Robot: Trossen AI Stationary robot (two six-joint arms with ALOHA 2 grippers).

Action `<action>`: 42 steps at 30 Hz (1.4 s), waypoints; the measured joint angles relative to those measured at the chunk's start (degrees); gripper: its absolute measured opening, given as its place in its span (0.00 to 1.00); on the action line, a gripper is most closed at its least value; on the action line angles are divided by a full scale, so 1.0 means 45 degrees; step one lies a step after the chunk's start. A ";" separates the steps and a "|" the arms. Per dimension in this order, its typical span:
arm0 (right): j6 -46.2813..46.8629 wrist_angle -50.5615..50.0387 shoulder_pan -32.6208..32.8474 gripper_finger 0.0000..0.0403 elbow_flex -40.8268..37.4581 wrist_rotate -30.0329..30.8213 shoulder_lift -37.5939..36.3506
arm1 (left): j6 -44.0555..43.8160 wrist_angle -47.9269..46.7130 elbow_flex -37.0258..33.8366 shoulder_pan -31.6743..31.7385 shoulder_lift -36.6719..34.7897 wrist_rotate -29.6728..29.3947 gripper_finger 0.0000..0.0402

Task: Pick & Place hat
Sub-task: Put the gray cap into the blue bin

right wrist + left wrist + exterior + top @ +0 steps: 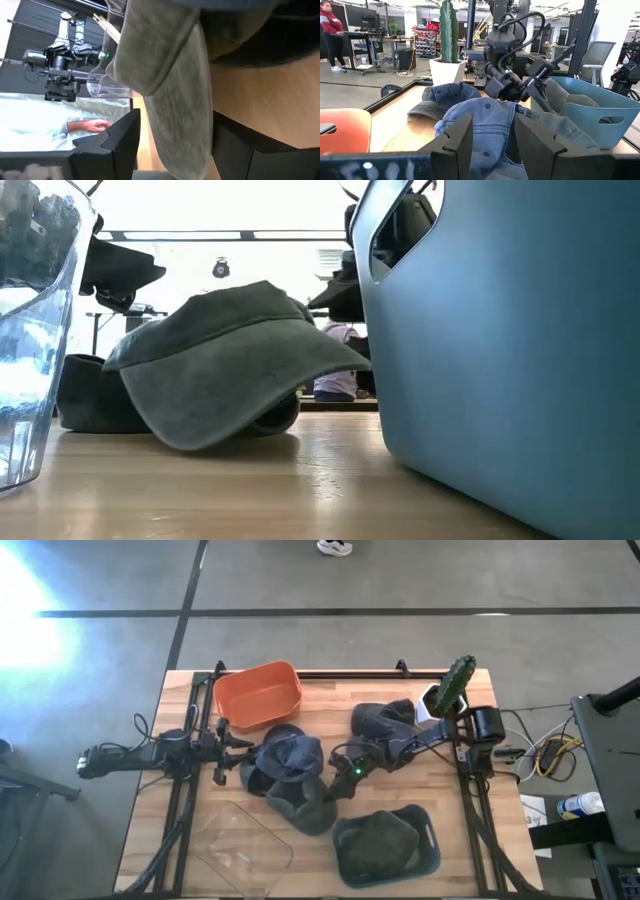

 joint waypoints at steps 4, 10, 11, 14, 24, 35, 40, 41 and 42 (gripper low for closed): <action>-0.0485 0.0064 -0.0011 0.51 0.0809 -0.0661 0.0700 | 0.0000 0.0000 0.0000 -0.0001 0.0005 0.0000 0.35; -0.1186 0.0045 -0.0125 0.51 0.1834 -0.2353 0.1872 | 0.0003 0.0000 0.0000 -0.0003 0.0005 0.0000 0.35; -0.1253 0.0071 -0.0162 0.51 0.1966 -0.2582 0.2079 | 0.0003 0.0000 0.0000 0.0000 0.0005 0.0000 0.35; -0.1357 -0.0015 -0.0259 0.51 0.2355 -0.3335 0.2668 | 0.0005 0.0000 0.0000 -0.0003 0.0005 0.0000 0.35; -0.1915 -0.0082 -0.0325 0.51 0.3159 -0.4170 0.3248 | 0.0003 0.0000 0.0000 -0.0002 0.0005 0.0000 0.35; -0.1961 -0.0050 -0.0408 0.51 0.2943 -0.6492 0.1817 | 0.0005 0.0000 0.0000 0.0000 0.0005 0.0000 0.35; -0.1671 -0.0027 -0.0393 0.51 0.3183 -0.7040 0.1482 | 0.0004 0.0000 0.0000 0.0000 0.0005 0.0000 0.35; -0.1667 -0.0042 -0.0393 0.51 0.3247 -0.6964 0.1467 | 0.0003 0.0000 0.0000 -0.0005 0.0005 0.0000 0.35; -0.1593 -0.0048 -0.0398 0.51 0.3339 -0.6870 0.1465 | 0.0005 0.0000 0.0000 -0.0002 0.0005 0.0000 0.35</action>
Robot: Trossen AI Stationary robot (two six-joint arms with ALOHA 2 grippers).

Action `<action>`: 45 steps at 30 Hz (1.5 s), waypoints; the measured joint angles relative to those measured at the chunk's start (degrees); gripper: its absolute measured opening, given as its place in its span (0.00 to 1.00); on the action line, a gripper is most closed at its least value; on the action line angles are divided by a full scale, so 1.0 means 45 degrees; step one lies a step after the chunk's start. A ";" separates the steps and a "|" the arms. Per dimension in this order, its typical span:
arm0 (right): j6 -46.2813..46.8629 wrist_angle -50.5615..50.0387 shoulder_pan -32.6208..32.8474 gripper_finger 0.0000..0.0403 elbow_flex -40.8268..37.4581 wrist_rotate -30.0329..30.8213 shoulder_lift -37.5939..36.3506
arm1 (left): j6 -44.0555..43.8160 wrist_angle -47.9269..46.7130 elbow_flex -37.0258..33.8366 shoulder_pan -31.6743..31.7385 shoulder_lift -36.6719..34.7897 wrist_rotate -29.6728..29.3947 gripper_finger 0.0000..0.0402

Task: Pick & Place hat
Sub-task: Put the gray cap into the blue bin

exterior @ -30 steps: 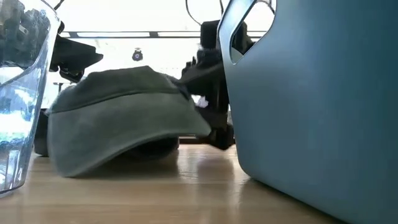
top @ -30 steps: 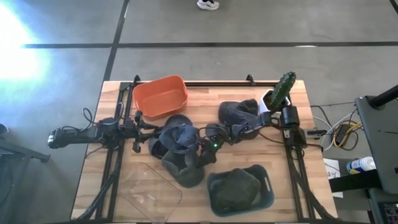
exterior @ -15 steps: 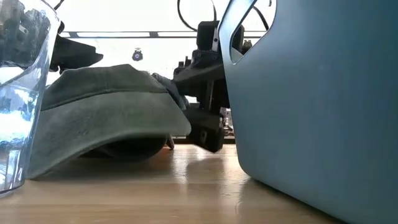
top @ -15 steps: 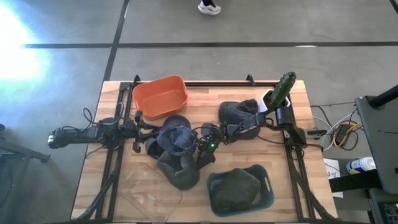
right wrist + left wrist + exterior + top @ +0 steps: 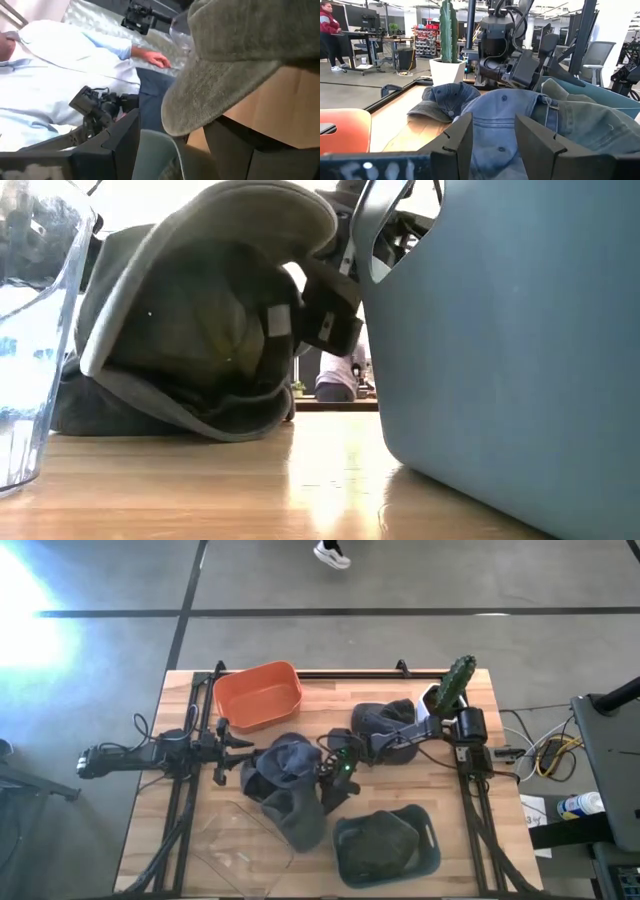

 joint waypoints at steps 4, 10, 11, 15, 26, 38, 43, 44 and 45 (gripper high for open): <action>0.0491 0.0000 0.0005 0.51 0.0225 0.1192 -0.0019 | -0.0004 0.0000 0.0000 -0.0001 0.0000 0.0000 0.35; 0.1136 -0.0049 0.0019 0.51 0.0189 0.3622 -0.0019 | 0.0000 0.0000 0.0000 0.0002 0.0000 0.0000 0.35; 0.1102 -0.0053 0.0049 0.51 0.0185 0.3723 -0.0019 | -0.0005 0.0000 0.0000 -0.0002 0.0000 0.0000 0.35; 0.0589 -0.0106 0.0268 0.51 0.0175 0.3760 -0.0019 | 0.0000 0.0000 0.0000 0.0002 0.0000 0.0000 0.35; -0.2112 -0.2245 0.0680 0.46 0.0160 0.4654 -0.0019 | 0.0000 0.0000 0.0000 0.0002 0.0000 0.0000 0.35; -0.2664 -0.2152 0.0724 0.05 0.0166 0.4119 -0.0019 | -0.0001 0.0000 0.0000 0.0001 0.0000 0.0000 0.35; -0.2852 -0.2030 0.0640 0.04 0.0166 0.3233 -0.0119 | -0.0002 0.0000 0.0000 0.0000 0.0000 0.0000 0.35; -0.2858 -0.2062 0.0598 0.04 0.0162 0.3112 -0.0216 | -0.0003 0.0000 0.0000 0.0000 0.0000 0.0000 0.35; -0.2853 -0.2095 0.0542 0.04 0.0160 0.2998 -0.0360 | -0.0002 0.0000 0.0000 0.0002 0.0000 0.0000 0.35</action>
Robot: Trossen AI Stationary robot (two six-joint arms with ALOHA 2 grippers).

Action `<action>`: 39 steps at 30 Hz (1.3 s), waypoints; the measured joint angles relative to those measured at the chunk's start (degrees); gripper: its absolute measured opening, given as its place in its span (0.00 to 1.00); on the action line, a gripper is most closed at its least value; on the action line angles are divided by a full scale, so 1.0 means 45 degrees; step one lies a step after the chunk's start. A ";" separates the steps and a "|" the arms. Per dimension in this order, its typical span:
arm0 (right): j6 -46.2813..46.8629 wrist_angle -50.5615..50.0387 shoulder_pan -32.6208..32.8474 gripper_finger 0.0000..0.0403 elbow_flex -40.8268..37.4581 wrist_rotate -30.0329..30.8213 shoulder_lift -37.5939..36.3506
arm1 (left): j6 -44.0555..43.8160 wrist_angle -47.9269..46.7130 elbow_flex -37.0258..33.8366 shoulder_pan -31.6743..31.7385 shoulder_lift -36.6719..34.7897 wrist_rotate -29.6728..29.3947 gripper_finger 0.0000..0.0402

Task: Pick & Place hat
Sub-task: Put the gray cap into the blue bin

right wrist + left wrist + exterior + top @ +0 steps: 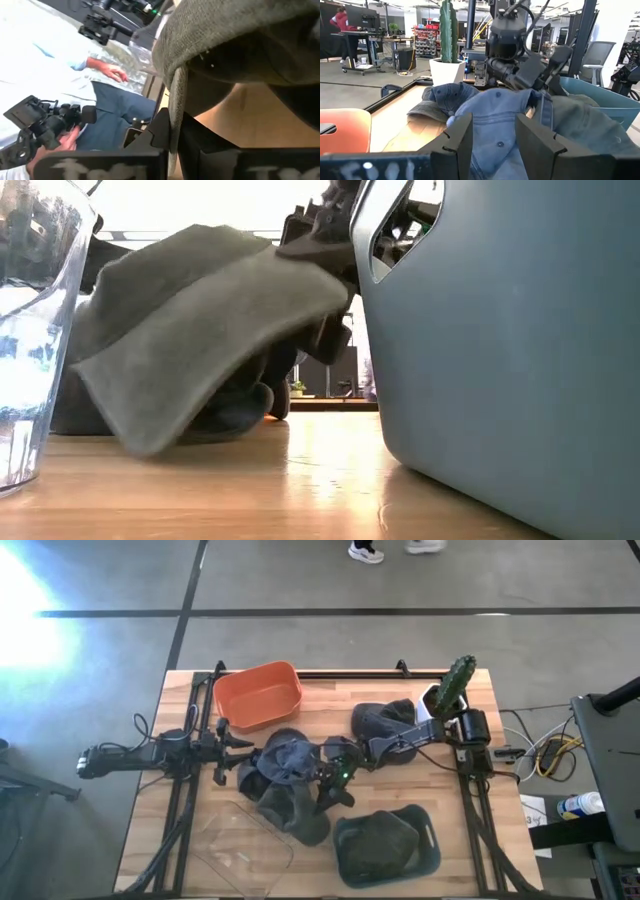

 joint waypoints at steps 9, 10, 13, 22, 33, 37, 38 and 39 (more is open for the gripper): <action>-0.0106 -0.1921 -0.0846 0.03 -0.0012 -0.1745 -0.2664 | -0.0002 0.0000 0.0000 0.0000 -0.0005 0.0000 0.35; -0.0189 -0.2649 -0.0932 0.03 -0.0010 -0.2027 -0.3095 | 0.0000 0.0000 0.0000 0.0000 -0.0005 0.0000 0.35; -0.1478 -0.6292 -0.0980 0.03 -0.0010 -0.2314 -0.4448 | 0.0002 0.0000 0.0000 -0.0001 0.0000 0.0000 0.35; -0.4736 -1.3866 -0.1337 0.03 -0.0387 0.0318 -0.7569 | -0.0003 0.0000 0.0000 -0.0002 0.0000 0.0000 0.35; -0.4143 -1.5216 -0.2408 0.03 -0.1467 0.0116 -0.9932 | -0.0001 -0.0002 0.0000 -0.0001 0.0000 0.0000 0.35; -0.3542 -1.5246 -0.2511 0.03 -0.1881 -0.0475 -1.1469 | -0.0001 0.0000 0.0000 0.0000 0.0000 0.0000 0.35; -0.3263 -1.5228 -0.2582 0.03 -0.1950 -0.0525 -1.1905 | -0.0003 0.0000 0.0000 -0.0005 0.0000 0.0000 0.35; -0.2970 -1.5279 -0.2660 0.03 -0.2048 -0.0612 -1.2300 | -0.0003 0.0000 0.0000 0.0000 0.0000 0.0000 0.35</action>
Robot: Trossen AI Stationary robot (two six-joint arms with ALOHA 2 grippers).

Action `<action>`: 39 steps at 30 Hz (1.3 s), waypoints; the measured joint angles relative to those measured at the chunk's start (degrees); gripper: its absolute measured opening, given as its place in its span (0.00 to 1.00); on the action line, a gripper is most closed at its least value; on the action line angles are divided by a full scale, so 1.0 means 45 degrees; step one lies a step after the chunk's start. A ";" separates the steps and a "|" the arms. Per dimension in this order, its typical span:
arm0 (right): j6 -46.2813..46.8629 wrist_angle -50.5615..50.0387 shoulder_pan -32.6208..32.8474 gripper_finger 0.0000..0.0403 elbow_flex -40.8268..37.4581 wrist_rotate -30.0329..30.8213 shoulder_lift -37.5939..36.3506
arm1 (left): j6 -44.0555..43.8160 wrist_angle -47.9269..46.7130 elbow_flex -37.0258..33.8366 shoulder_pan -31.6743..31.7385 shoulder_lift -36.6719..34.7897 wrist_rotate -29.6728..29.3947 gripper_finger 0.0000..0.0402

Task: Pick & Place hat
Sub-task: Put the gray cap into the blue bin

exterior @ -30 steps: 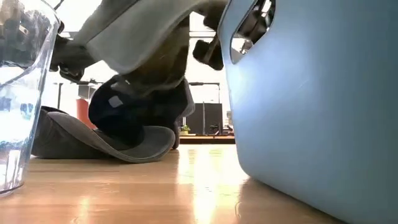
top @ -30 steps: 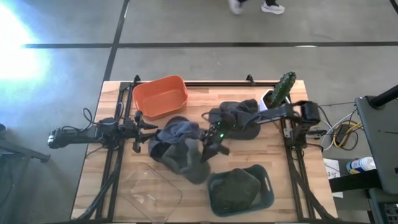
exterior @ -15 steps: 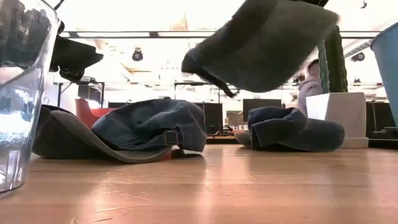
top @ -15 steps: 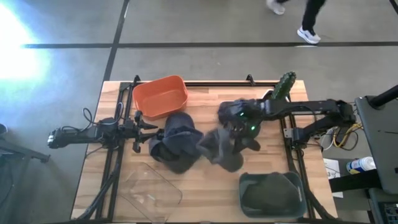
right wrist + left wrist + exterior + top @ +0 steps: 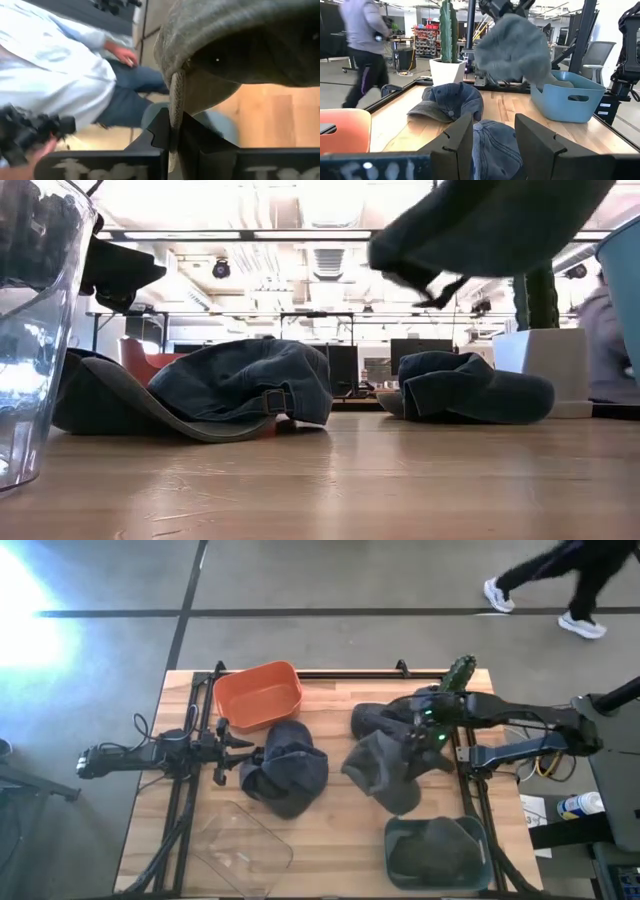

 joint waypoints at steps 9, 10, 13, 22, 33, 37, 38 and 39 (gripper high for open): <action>0.2389 -0.3118 -0.0165 0.03 -0.1581 -0.1188 -0.3665 | 0.0000 0.0000 0.0000 -0.0004 0.0000 0.0000 0.35; 0.2622 -0.3254 -0.0165 0.03 -0.1828 -0.1180 -0.4023 | 0.0000 0.0000 0.0000 0.0000 0.0000 0.0000 0.35; 0.3272 -0.3344 -0.0161 0.03 -0.2627 -0.1219 -0.5048 | 0.0000 0.0000 0.0000 0.0000 0.0000 0.0000 0.35; 0.4366 -0.3309 -0.0165 0.03 -0.4375 -0.1189 -0.7739 | 0.0001 0.0000 0.0000 0.0000 0.0000 0.0000 0.35; 0.5833 -0.3198 -0.0165 0.03 -0.5276 -0.1110 -0.9410 | 0.0003 0.0000 0.0000 -0.0005 0.0000 0.0000 0.35; 0.5768 -0.3157 -0.0165 0.03 -0.5466 -0.1120 -0.9639 | 0.0004 0.0000 0.0000 -0.0004 0.0000 0.0000 0.35; 0.5743 -0.3149 -0.0165 0.03 -0.5493 -0.1129 -0.9669 | 0.0004 0.0000 0.0000 -0.0005 0.0000 0.0000 0.35; 0.5744 -0.3122 -0.0165 0.03 -0.5512 -0.1134 -0.9683 | 0.0004 0.0000 0.0000 0.0000 0.0000 0.0000 0.35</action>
